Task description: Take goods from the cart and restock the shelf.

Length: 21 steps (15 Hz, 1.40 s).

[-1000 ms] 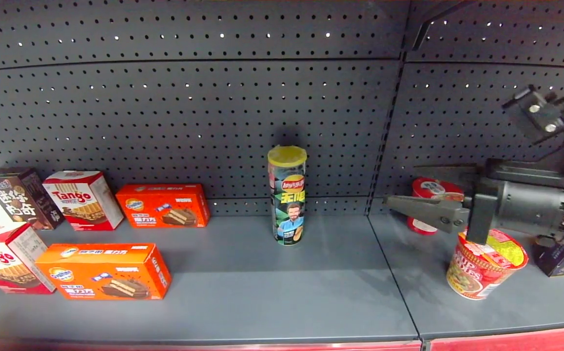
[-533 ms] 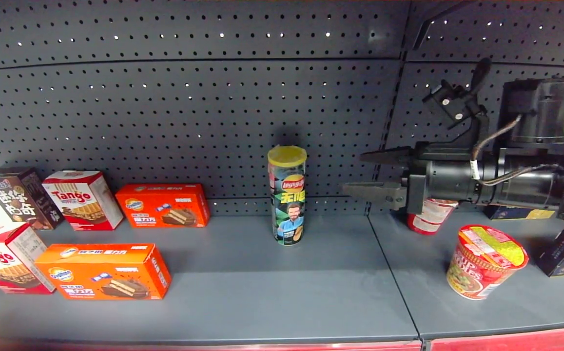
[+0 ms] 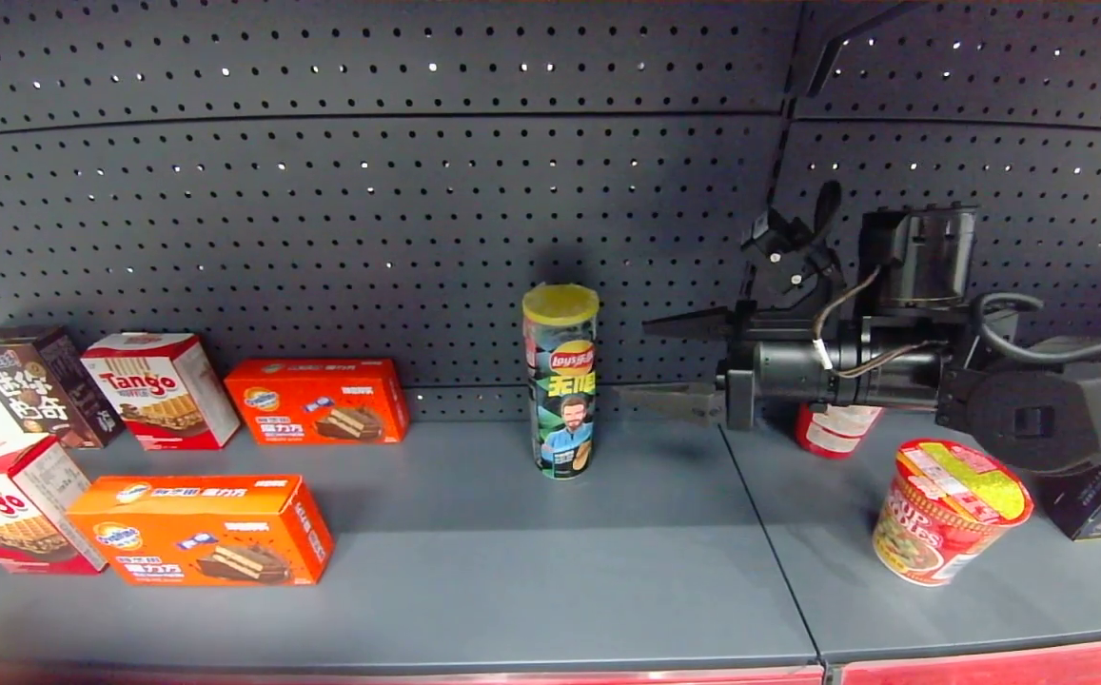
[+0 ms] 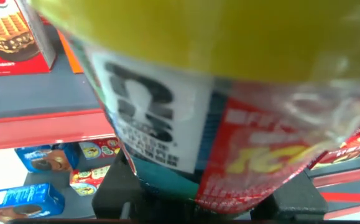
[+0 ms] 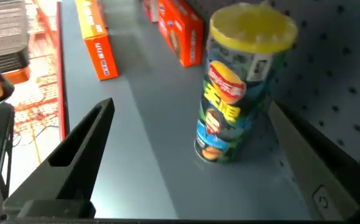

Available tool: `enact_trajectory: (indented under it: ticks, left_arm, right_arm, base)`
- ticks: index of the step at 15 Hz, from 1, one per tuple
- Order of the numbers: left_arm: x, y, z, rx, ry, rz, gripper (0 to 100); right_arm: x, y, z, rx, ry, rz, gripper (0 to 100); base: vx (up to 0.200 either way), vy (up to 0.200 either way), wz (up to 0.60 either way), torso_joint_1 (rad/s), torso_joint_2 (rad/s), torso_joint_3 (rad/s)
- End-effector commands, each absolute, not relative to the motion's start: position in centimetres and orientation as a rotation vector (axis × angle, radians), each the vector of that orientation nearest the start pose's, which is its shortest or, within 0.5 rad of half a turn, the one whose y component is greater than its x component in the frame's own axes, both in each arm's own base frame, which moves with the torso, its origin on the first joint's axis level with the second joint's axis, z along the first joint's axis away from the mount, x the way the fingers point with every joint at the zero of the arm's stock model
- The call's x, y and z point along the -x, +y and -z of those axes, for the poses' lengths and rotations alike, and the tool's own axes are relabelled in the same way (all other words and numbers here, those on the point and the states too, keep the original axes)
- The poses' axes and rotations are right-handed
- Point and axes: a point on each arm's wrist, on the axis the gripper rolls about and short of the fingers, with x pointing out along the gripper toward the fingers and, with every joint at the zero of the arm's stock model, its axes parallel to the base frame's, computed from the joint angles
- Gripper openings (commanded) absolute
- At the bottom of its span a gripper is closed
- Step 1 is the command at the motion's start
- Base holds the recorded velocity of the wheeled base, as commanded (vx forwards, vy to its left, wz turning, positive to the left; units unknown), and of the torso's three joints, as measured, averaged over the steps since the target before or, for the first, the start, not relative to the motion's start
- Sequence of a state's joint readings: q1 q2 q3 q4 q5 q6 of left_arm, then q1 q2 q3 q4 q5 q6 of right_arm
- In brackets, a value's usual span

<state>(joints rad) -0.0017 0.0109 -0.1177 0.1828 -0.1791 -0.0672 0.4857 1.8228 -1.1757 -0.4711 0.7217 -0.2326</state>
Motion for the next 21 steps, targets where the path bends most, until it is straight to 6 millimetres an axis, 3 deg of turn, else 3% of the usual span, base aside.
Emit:
enact_trajectory:
  ticks: [1, 5, 14, 21]
  left_arm:
    - [3.3, -0.4, -8.9, 0.075, 0.081, 0.177, 0]
    - [3.3, -0.4, -9.0, 0.087, 0.079, 0.176, 0]
    - [3.3, -0.4, -9.1, 0.094, 0.075, 0.169, 0]
    - [3.2, -0.4, -8.9, 0.093, 0.084, 0.164, 0]
  right_arm:
    - [-31.9, 18.4, -21.3, 0.175, 0.073, -1.235, 100]
    - [-34.0, 19.5, -20.0, 0.177, 0.022, -1.273, 100]
    - [-37.2, 20.0, -18.1, 0.171, 0.034, -1.244, 100]
    - [-38.9, 22.0, -15.0, 0.163, 0.066, -1.261, 100]
  base:
    - [0.000, 0.000, 0.00, 0.000, 0.00, 0.000]
    - [0.000, 0.000, 0.00, 0.000, 0.00, 0.000]
    - [0.000, 0.000, 0.00, 0.000, 0.00, 0.000]
    - [0.000, 0.000, 0.00, 0.000, 0.00, 0.000]
